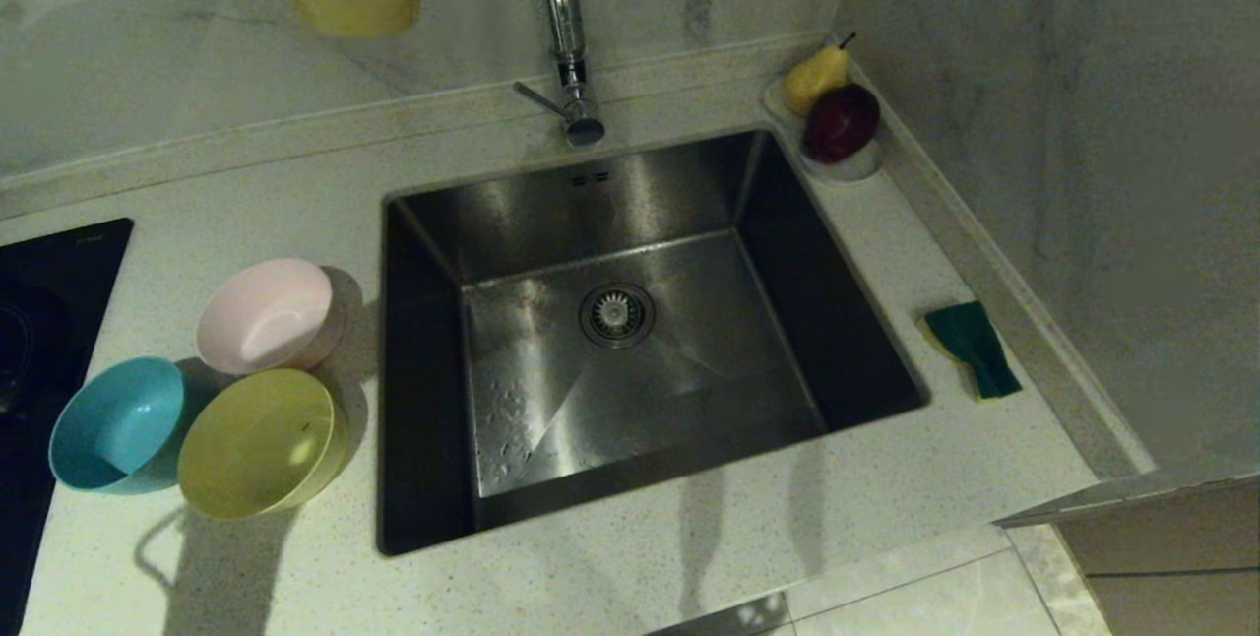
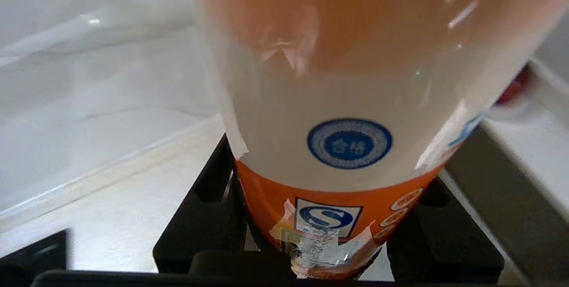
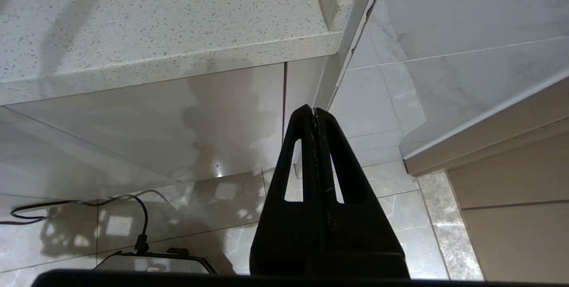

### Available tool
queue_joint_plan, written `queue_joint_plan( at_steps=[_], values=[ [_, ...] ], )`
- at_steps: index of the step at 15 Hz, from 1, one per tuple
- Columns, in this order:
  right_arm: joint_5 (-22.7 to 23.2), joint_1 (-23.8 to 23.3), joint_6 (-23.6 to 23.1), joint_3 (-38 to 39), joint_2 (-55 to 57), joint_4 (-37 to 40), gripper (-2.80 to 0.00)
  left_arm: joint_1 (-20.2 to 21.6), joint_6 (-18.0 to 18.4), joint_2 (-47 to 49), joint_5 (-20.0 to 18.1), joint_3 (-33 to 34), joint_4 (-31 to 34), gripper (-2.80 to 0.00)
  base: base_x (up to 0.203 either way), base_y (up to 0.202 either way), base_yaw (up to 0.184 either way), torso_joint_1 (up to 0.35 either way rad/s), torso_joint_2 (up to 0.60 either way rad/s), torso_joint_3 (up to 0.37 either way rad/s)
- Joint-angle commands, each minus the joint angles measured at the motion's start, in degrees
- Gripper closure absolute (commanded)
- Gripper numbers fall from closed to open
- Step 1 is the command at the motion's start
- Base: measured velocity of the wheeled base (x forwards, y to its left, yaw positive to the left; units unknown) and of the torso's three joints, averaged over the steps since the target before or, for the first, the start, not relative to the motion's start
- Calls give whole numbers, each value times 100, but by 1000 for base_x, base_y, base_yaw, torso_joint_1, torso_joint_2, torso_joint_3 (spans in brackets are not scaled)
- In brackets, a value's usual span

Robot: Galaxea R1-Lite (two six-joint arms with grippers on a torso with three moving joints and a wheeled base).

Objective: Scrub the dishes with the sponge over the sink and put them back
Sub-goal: Squeeze it onto the sponge

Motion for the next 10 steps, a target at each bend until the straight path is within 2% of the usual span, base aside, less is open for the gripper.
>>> queue_joint_plan(
  at_steps=[1,5,10],
  values=[
    [12,0,3,4,-2,3,0,-601,86,331,191,-5,3,0,0,0,0,0,0,0],
    [6,0,-5,-3,-2,3,0,-1342,319,845,424,-10,1,0,0,0,0,0,0,0],
    [13,9,-6,5,-2,3,0,-1758,384,1489,437,7,19,0,0,0,0,0,0,0]
  ],
)
